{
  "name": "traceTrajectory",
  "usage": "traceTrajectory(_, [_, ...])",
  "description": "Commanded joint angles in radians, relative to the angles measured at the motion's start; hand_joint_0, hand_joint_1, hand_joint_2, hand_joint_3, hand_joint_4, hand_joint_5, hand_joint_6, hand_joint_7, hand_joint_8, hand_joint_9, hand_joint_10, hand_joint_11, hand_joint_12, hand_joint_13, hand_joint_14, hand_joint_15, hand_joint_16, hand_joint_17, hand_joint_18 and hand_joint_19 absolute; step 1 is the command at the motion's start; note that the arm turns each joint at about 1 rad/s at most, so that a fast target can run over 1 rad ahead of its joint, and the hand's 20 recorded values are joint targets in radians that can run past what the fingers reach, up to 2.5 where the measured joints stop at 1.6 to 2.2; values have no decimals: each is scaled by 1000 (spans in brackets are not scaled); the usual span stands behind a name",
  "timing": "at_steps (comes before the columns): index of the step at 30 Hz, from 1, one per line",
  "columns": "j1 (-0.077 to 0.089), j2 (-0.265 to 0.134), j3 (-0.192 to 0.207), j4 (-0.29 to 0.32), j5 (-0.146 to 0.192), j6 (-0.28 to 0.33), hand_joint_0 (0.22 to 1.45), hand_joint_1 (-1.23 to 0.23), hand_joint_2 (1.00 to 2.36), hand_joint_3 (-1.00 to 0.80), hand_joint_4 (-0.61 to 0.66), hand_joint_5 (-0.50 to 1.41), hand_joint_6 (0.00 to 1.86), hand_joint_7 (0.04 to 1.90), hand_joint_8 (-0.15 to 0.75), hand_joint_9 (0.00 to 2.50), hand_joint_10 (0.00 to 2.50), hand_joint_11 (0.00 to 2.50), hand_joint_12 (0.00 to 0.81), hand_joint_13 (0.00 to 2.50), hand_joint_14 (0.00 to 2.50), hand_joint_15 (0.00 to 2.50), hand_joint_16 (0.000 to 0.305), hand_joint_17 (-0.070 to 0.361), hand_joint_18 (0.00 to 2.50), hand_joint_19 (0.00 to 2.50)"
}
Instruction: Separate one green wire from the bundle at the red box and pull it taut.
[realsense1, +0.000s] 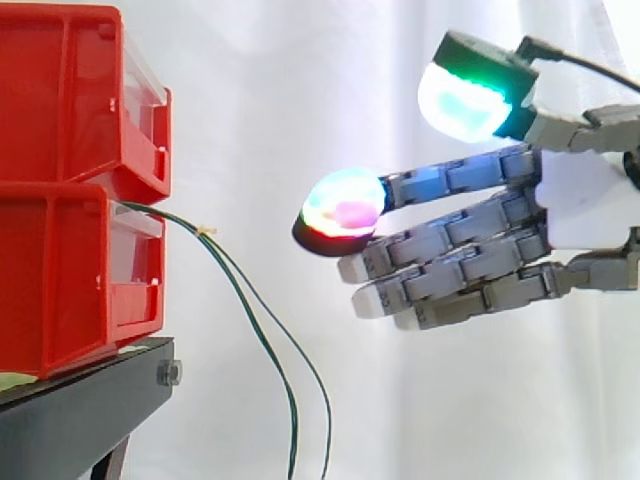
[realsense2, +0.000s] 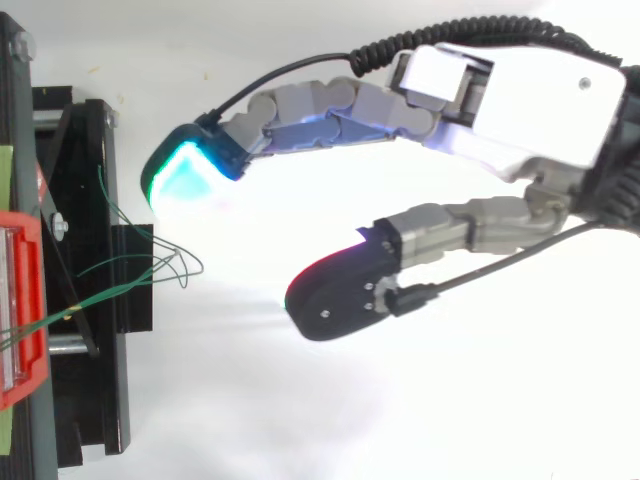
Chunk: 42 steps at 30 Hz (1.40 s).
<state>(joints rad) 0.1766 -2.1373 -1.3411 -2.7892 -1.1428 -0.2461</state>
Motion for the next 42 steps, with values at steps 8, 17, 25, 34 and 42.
traceTrajectory(8, [1,-179,186,-20,-40,100,547,-581,1002,-470,201,-208,501,670,221,486,0,0,301,422,0,0,40,90,178,16])
traceTrajectory(17, [-16,-179,189,-32,-31,91,547,-585,1002,-470,201,-207,502,667,221,490,0,0,299,426,0,0,40,90,182,26])
traceTrajectory(25, [-3,-179,175,-32,-26,67,549,-584,1002,-469,218,-198,501,684,227,507,0,0,303,462,0,3,41,92,208,57])
traceTrajectory(34, [32,-179,177,2,-21,-15,552,-583,1003,-467,260,-176,502,716,234,537,0,0,303,496,3,44,41,92,246,92])
traceTrajectory(42, [50,-179,211,-18,-23,-18,555,-579,1003,-464,283,-161,502,744,240,571,0,0,310,535,2,72,42,93,313,136])
